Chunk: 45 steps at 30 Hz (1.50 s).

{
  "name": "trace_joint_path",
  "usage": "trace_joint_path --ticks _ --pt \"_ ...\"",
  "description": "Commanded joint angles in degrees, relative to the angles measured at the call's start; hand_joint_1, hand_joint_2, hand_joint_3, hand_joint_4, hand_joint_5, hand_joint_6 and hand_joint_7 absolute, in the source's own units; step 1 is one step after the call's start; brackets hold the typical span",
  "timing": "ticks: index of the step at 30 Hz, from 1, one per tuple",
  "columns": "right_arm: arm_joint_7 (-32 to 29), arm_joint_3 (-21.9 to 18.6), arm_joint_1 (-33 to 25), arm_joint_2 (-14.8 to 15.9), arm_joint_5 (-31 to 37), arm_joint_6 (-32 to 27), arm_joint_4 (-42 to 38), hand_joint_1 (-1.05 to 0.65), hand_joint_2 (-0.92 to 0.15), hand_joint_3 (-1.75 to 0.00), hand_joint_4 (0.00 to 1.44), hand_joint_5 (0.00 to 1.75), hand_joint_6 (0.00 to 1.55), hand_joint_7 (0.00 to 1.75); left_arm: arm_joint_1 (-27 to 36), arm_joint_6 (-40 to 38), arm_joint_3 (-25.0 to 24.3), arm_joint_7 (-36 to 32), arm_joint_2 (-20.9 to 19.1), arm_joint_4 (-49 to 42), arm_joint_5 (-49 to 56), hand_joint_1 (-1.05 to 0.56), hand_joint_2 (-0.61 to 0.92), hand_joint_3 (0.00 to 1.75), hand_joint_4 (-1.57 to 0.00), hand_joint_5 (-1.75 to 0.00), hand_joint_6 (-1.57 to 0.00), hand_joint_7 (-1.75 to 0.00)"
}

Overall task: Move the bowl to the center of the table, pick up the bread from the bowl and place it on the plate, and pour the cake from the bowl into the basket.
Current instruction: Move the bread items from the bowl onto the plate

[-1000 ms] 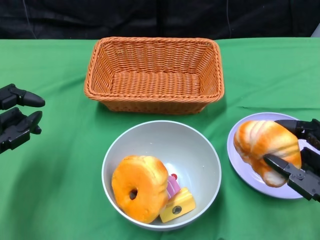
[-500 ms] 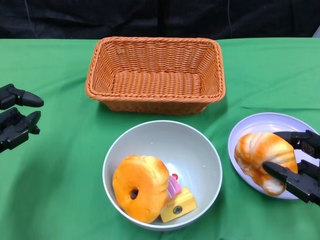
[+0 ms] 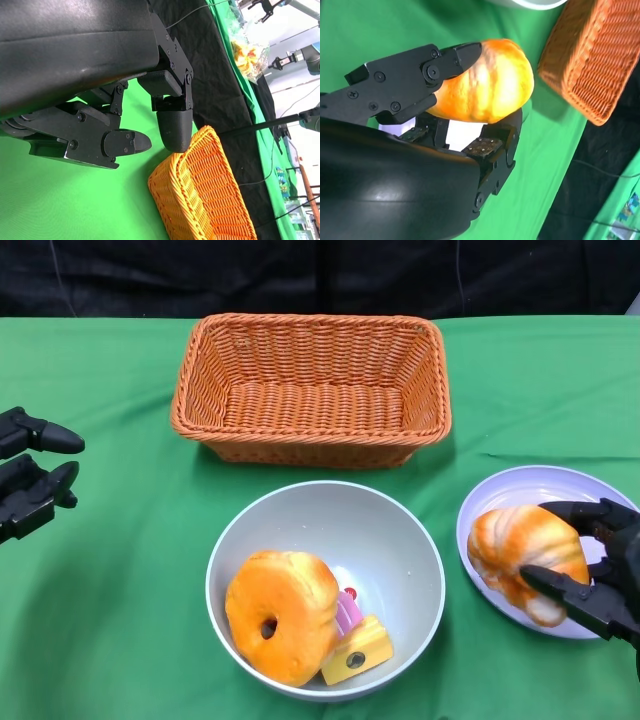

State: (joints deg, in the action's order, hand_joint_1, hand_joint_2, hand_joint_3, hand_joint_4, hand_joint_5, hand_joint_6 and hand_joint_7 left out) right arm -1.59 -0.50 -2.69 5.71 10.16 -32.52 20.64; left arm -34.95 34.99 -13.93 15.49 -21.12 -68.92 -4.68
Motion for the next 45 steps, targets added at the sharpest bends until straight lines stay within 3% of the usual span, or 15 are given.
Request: trace_joint_path --ticks 1,3,7,13,28,38,45 --pt "-0.71 2.42 -0.35 2.92 4.35 1.41 -0.25 -0.18 -0.92 -0.11 0.61 0.52 0.67 0.13 -0.41 -0.27 0.09 -0.88 -1.50 -0.35 0.60 -0.01 0.92 0.38 -0.65 -1.59 -0.65 -1.20" --pt "-0.44 4.40 -0.43 4.66 7.52 0.80 -0.30 -0.22 -0.92 -0.10 0.56 0.37 0.60 0.04 -0.42 -0.32 0.12 -0.83 -1.53 -0.36 0.62 -0.01 0.92 0.38 -0.65 -1.58 -0.65 -1.20" --pt "2.10 6.41 -0.45 6.62 10.18 -1.80 0.70 -0.32 -0.92 -0.15 0.33 0.16 0.32 0.00 -0.45 -0.25 -0.06 -0.37 -1.49 -0.35 0.42 -0.01 0.92 0.39 -0.66 -1.59 -0.66 -1.19" --pt "2.98 6.69 -0.36 6.60 11.44 -3.12 0.77 -0.34 -0.92 -0.17 0.21 0.07 0.16 0.00 -0.31 0.20 0.15 -0.72 -1.43 -0.35 0.78 0.00 0.92 0.39 -0.65 -1.58 -0.66 -1.19" --pt "4.45 7.46 0.16 6.72 13.46 -5.00 0.77 -0.39 -0.92 -0.16 0.17 0.03 0.15 0.00 -0.39 -0.23 -0.07 -0.64 -1.31 -0.32 0.59 0.01 0.92 0.40 -0.64 -1.59 -0.65 -1.19" --pt "-3.61 7.55 -3.74 3.46 13.86 9.66 1.00 -0.37 -0.92 -0.11 0.32 0.09 0.30 0.05 -0.53 -0.47 -0.05 -0.76 -1.39 -0.34 0.68 0.00 0.92 0.40 -0.65 -1.58 -0.66 -1.19" --pt "-4.21 8.91 -4.60 3.80 16.60 12.29 -0.26 -0.34 -0.92 -0.09 0.37 0.10 0.34 0.05 -0.57 -0.63 -0.13 -0.70 -1.37 -0.39 0.62 0.01 0.92 0.40 -0.65 -1.58 -0.66 -1.18"
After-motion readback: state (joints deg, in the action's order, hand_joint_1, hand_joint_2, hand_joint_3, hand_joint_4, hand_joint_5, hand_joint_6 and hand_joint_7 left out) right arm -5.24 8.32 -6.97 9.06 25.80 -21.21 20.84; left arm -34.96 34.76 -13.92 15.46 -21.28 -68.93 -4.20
